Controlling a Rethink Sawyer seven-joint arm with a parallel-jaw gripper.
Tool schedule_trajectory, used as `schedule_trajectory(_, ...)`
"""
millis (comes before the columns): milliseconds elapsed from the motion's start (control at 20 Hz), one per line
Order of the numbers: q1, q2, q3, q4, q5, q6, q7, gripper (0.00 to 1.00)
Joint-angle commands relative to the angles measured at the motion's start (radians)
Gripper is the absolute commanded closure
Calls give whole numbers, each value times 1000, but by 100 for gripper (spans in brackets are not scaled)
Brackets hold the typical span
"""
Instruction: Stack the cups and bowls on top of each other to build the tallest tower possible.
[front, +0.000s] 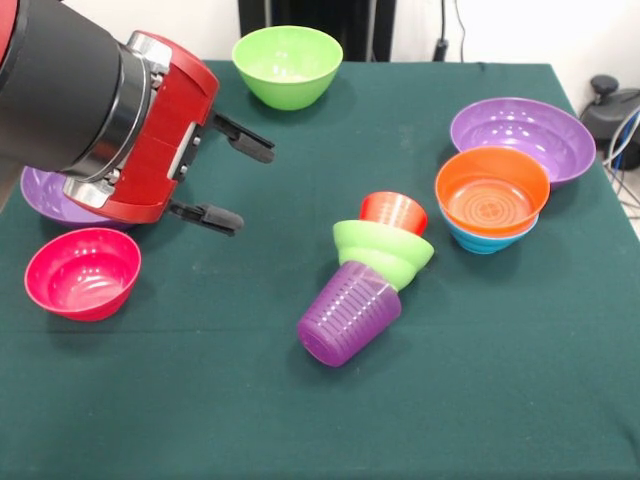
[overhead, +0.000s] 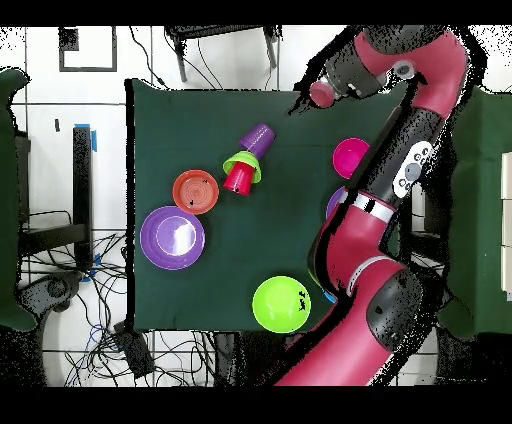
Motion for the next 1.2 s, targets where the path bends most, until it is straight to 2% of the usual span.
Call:
schedule_trajectory(50,-14,-8,-111,-51,-1,-84,31,0)
schedule_trajectory(1200,-37,-17,-161,-19,77,-98,58,0)
